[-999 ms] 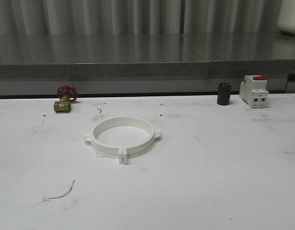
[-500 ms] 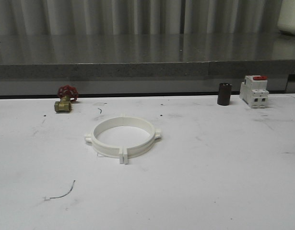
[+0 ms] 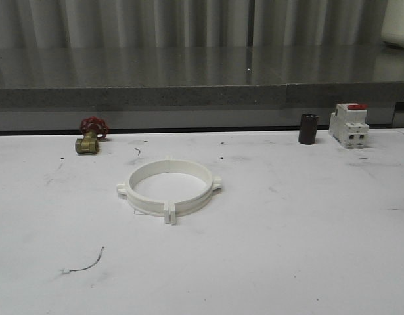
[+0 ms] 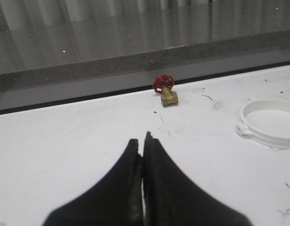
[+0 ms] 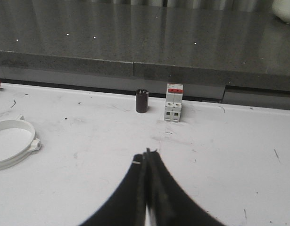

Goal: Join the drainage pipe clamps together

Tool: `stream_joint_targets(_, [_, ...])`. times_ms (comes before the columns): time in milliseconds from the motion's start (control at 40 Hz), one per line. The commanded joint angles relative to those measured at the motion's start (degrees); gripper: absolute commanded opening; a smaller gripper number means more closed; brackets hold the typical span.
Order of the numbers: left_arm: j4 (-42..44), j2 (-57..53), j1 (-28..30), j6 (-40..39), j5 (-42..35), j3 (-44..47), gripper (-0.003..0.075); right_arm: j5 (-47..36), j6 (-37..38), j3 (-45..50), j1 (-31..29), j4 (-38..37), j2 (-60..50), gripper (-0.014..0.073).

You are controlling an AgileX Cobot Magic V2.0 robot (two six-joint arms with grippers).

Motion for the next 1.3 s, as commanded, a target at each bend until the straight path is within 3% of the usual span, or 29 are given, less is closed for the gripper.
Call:
stream_joint_targets(0, [-0.7,-1.3,2.1,-0.1,-4.8,0.0,-0.0020,-4.5,-0.4,-1.6,-0.4,-1.2,0.5,-0.0121])
stream_joint_targets(200, [-0.7,-1.3,5.0,-0.1,-5.1,0.0,-0.0020,-4.5,-0.4,-1.6,-0.4,-1.2,0.5,-0.0121])
stream_joint_targets(1149, [-0.7,-1.3,5.0,-0.1,-5.1,0.0,-0.0020,-5.3,-0.5,-0.7,-0.5,-2.8,0.4,-0.0121])
stream_joint_targets(1274, [-0.7,-1.3,5.0,-0.1,-5.1,0.0,-0.0020,-9.0,-6.6,3.3,-3.0,3.7,-1.9,-0.0121])
